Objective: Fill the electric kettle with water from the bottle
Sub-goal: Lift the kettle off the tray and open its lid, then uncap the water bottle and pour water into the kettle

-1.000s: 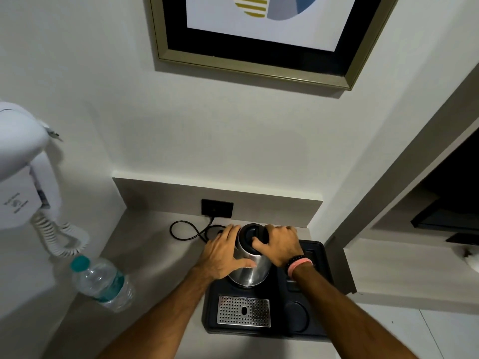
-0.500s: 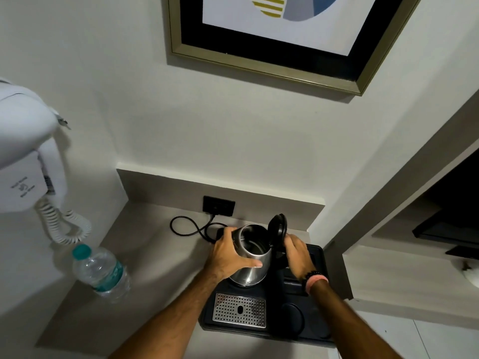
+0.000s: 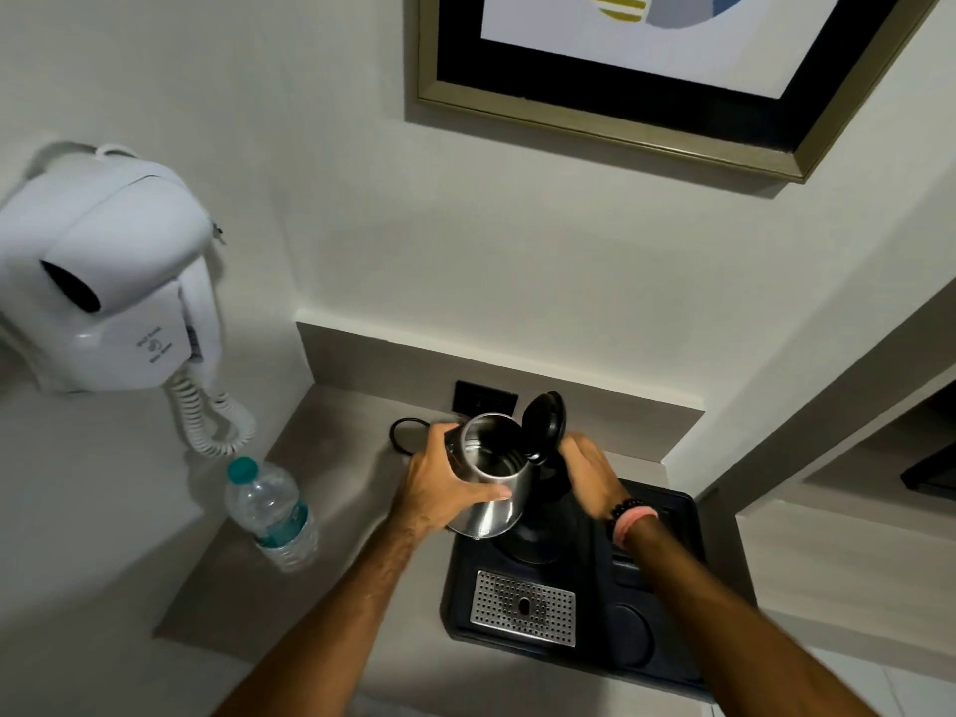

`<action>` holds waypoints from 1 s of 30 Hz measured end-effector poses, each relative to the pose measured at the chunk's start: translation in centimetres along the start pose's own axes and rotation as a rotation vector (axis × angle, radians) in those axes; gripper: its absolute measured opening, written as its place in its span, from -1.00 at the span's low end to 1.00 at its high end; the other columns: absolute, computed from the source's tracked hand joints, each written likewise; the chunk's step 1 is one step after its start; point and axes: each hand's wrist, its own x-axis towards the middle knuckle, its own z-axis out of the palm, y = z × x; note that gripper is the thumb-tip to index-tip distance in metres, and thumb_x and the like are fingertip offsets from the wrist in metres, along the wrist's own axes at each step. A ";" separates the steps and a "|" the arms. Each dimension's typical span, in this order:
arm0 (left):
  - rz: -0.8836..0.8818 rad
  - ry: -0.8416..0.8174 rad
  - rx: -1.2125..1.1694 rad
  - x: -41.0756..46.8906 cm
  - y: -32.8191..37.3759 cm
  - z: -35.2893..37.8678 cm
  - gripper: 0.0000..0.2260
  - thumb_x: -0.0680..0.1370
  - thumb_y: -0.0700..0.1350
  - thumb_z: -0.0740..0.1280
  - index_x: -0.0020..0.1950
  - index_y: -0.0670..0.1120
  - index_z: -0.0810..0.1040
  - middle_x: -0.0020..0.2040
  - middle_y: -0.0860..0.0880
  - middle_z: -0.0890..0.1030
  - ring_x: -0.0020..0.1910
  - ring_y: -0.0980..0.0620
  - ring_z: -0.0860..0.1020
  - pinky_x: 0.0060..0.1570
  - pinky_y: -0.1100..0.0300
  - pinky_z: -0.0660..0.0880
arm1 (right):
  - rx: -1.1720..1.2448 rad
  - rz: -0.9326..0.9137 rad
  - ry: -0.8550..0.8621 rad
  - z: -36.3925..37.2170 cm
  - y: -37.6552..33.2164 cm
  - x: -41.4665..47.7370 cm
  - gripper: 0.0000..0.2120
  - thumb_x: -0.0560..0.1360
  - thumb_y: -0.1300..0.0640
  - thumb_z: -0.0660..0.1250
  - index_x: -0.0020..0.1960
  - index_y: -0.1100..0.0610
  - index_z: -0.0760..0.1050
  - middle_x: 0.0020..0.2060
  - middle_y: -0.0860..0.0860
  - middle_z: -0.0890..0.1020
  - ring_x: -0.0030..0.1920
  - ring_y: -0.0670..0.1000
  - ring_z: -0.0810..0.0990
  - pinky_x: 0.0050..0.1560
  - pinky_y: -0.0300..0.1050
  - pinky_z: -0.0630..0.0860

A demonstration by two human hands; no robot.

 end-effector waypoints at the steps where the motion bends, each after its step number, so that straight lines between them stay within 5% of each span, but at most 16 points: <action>1: -0.019 0.019 0.004 0.0 -0.8 -1.0 0.05 -0.17 0.48 0.54 0.25 0.26 0.27 0.10 0.20 0.54 0.05 0.13 0.55 0.00 0.12 0.57 | -0.009 -0.015 -0.021 1.2 -0.5 0.5 -0.56 0.53 -0.18 0.02 -0.23 0.10 0.47 -0.22 0.06 0.60 -0.19 0.00 0.50 -0.05 0.08 0.45; 5: -0.075 0.084 -0.012 0.1 -3.9 -3.9 0.00 -0.15 0.44 0.58 0.20 0.27 0.28 0.12 0.16 0.56 0.07 0.10 0.57 0.04 0.06 0.59 | -0.043 -0.059 -0.114 5.3 -1.7 2.3 -0.54 0.54 -0.22 0.00 -0.20 0.06 0.49 -0.25 -0.06 0.63 -0.26 -0.16 0.51 -0.08 -0.10 0.45; 9: -0.112 0.101 -0.027 0.2 -6.8 -5.9 -0.04 -0.16 0.40 0.60 0.16 0.27 0.31 0.06 0.20 0.55 0.05 0.15 0.57 -0.03 0.19 0.54 | -0.036 0.013 -0.196 8.9 -1.6 3.6 -0.42 0.49 -0.29 0.01 -0.09 0.17 0.55 -0.12 0.05 0.65 -0.10 0.04 0.58 -0.02 -0.02 0.49; 15: -0.168 0.098 -0.076 0.0 -9.7 -6.9 -0.02 -0.12 0.28 0.67 0.22 0.17 0.34 0.13 0.08 0.58 0.10 0.07 0.58 0.04 0.16 0.53 | -0.082 0.015 -0.282 12.4 -1.2 4.7 -0.57 0.54 -0.25 0.02 -0.10 -0.05 0.57 -0.03 0.03 0.63 0.02 0.01 0.57 0.14 0.08 0.49; 21: -0.191 0.087 -0.062 -0.9 -10.1 -7.1 0.05 -0.01 0.22 0.69 0.38 0.10 0.29 0.28 -0.01 0.52 0.25 -0.09 0.53 0.11 0.09 0.52 | -0.145 -0.011 -0.306 13.0 -1.5 5.2 -0.57 0.59 -0.21 0.02 0.28 -0.06 0.48 0.15 0.07 0.59 0.17 0.08 0.54 0.24 0.14 0.45; 25: -0.074 0.103 0.246 -1.5 -8.4 -7.6 0.22 0.11 0.27 0.64 0.59 -0.01 0.06 0.59 -0.17 0.17 0.53 -0.22 0.21 0.41 -0.14 0.32 | -0.459 -0.041 -0.323 12.9 -0.9 5.7 -0.35 0.53 -0.31 -0.13 0.58 -0.17 -0.03 0.47 0.15 0.33 0.49 0.21 0.20 0.45 0.25 0.17; 27: 0.030 0.130 0.429 -2.0 -7.4 -7.9 0.10 0.25 0.34 0.54 0.60 -0.05 0.07 0.62 -0.20 0.04 0.57 -0.22 0.10 0.46 -0.14 0.24 | -0.639 -0.046 -0.305 13.1 -0.7 5.9 -0.36 0.56 -0.27 -0.15 0.58 -0.18 -0.24 0.60 0.13 0.02 0.59 0.18 -0.14 0.52 0.28 -0.09; 30: 0.119 0.165 0.548 -3.5 -5.4 -8.7 -0.25 0.48 0.28 0.37 0.54 -0.06 0.27 0.59 -0.20 0.15 0.52 -0.21 0.23 0.41 -0.09 0.32 | -0.735 -0.071 -0.262 13.0 -0.6 6.0 -0.38 0.58 -0.26 -0.15 0.55 -0.19 -0.33 0.60 0.14 -0.17 0.56 0.17 -0.31 0.51 0.26 -0.29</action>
